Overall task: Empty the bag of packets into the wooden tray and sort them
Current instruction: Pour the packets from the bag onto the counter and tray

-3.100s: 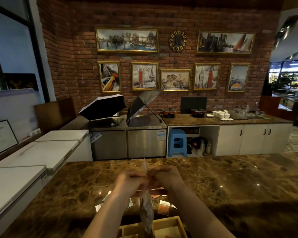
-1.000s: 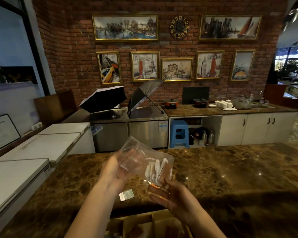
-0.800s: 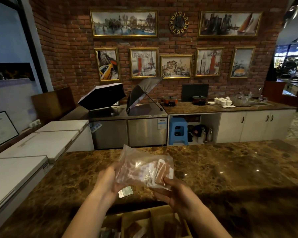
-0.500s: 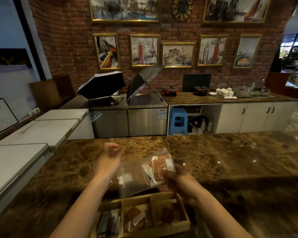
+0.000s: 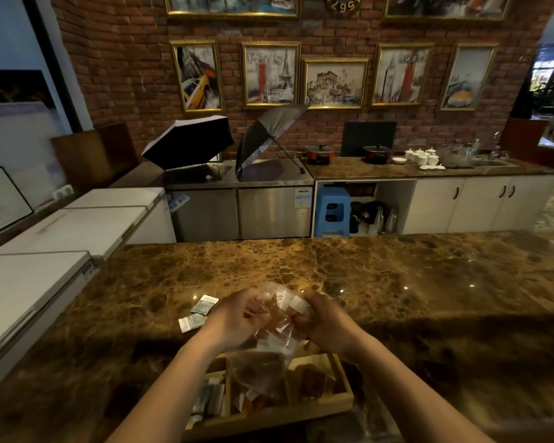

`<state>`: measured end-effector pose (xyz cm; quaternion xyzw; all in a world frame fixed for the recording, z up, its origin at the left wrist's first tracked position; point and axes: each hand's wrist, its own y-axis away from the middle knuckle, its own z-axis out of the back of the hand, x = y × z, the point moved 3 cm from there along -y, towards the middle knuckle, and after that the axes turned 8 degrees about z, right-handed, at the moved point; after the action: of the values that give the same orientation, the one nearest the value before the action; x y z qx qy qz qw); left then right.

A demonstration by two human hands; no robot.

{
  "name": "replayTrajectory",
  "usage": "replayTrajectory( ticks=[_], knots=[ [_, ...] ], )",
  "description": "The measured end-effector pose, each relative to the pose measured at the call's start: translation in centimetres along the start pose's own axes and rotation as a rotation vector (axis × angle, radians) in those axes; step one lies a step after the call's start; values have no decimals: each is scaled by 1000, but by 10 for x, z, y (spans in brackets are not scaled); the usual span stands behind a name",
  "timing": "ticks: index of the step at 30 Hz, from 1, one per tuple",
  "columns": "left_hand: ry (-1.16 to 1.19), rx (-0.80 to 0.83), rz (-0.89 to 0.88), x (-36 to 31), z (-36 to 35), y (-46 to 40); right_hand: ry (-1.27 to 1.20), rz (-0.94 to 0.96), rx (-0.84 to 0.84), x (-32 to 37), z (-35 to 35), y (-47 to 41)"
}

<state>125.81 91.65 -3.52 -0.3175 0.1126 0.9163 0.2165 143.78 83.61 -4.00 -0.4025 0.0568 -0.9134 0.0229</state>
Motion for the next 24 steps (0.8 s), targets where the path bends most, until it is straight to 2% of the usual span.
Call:
replayTrajectory(
  ticks=[5, 16, 24],
  knots=[
    [63, -80, 13, 7, -2, 2, 76, 26, -5, 0, -2, -4],
    [201, -60, 18, 7, 7, 4, 115, 97, -5, 19, 9, -12],
    [186, -111, -28, 4, 16, 6, 108, 184, -63, 31, 17, -10]
  ],
)
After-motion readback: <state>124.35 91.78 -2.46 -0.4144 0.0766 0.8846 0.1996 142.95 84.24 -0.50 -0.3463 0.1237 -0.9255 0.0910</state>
